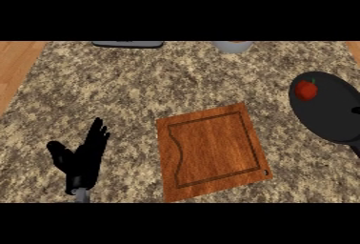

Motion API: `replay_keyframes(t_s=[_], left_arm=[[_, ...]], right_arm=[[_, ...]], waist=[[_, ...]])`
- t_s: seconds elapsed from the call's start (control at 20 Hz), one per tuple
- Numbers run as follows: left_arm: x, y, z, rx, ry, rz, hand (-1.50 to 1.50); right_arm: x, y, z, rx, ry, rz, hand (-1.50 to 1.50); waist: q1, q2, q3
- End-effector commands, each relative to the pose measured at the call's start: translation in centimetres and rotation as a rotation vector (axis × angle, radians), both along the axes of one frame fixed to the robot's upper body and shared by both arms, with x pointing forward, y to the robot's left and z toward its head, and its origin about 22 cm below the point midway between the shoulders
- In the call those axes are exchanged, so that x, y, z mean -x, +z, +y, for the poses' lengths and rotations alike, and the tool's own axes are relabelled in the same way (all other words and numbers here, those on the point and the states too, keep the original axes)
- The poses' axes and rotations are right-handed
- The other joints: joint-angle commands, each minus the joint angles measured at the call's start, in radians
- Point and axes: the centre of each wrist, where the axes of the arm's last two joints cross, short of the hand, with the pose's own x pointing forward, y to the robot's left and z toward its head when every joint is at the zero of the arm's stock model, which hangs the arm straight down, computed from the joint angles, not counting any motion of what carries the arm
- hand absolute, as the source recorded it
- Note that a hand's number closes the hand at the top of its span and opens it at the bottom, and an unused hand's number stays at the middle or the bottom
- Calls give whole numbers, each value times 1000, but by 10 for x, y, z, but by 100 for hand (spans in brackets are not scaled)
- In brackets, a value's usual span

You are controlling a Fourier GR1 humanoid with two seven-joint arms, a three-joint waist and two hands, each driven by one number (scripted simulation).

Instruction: Pick the bell pepper from the cutting board and place it in the pan

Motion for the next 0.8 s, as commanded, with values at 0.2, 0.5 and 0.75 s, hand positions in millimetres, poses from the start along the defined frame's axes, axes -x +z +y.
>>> replay_keyframes(t_s=[0.2,0.5,0.75], left_arm=[[1,2,12,0,31,22,0],[3,-8,2,13,35,11,0],[13,-10,15,9,24,24,0]], right_arm=[[40,-1,-38,-80,169,-22,-150],[69,-26,-46,-58,135,-15,-150],[85,-24,-59,-50,102,8,-150]], waist=[[-18,-12,-2],[-28,-15,-2],[-29,-18,-3]])
